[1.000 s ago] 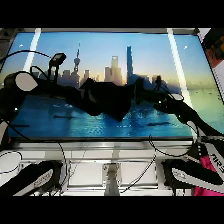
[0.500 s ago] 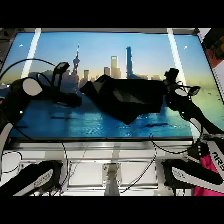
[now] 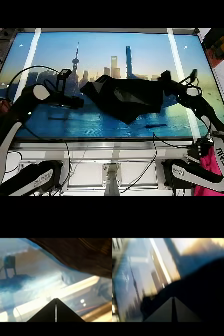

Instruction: Fold the clothes and pants, and hang the long-sleeved shirts on hangers.

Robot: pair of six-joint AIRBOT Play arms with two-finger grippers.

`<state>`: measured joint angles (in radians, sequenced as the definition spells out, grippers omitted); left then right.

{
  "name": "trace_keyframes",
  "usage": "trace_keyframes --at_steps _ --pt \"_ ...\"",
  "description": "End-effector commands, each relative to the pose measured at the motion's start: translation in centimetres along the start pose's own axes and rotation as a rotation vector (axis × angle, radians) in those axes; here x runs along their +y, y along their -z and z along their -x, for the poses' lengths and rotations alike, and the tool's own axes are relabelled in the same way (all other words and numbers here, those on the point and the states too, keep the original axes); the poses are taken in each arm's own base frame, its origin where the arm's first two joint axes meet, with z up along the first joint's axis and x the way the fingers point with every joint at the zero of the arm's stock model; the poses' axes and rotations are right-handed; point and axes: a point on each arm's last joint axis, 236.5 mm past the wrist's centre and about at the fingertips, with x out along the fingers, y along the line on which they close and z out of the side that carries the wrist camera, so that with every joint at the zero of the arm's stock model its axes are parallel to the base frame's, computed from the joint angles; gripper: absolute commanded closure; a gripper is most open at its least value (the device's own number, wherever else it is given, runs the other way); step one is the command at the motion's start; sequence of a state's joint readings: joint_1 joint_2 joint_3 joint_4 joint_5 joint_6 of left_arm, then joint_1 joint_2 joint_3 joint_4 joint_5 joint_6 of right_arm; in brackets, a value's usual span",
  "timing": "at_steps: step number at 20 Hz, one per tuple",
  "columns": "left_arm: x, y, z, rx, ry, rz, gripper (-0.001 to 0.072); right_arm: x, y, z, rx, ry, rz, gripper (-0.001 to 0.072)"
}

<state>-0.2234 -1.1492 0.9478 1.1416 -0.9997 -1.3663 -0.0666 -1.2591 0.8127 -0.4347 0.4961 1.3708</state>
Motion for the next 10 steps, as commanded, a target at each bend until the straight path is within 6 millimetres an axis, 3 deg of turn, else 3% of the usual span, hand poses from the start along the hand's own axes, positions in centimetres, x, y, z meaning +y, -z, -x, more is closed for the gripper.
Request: trace_keyframes --at_steps 1,4,6,7,8,9,10 --pt "2.5 -1.5 -2.6 -0.033 -0.013 0.130 0.0696 -1.2 9.9 2.3 0.365 -0.017 0.150 0.0699" --pt "5.5 -4.0 -3.3 -0.112 0.084 0.401 0.0696 -1.6 18.2 5.5 0.483 -0.084 0.050 0.0699" --pt "7.4 -4.8 -3.1 -0.146 0.126 0.502 0.0695 -2.6 22.5 7.3 0.535 -0.090 0.006 0.0694" --pt "7.8 -4.6 -3.3 -0.139 0.127 0.518 0.0695 -3.2 23.6 7.5 0.542 -0.072 -0.015 0.0608" --pt "7.8 -4.4 -3.4 -0.129 0.130 0.521 0.0695 -3.5 24.2 7.5 0.545 -0.052 -0.026 0.0307" --pt "7.3 -4.1 -3.7 -0.110 0.139 0.512 0.0696 -3.6 24.4 7.2 0.540 -0.043 -0.012 0.0104" --pt "6.7 -3.9 -3.8 -0.097 0.146 0.499 0.0695 -3.7 24.6 7.0 0.536 -0.037 -0.007 0.0095"
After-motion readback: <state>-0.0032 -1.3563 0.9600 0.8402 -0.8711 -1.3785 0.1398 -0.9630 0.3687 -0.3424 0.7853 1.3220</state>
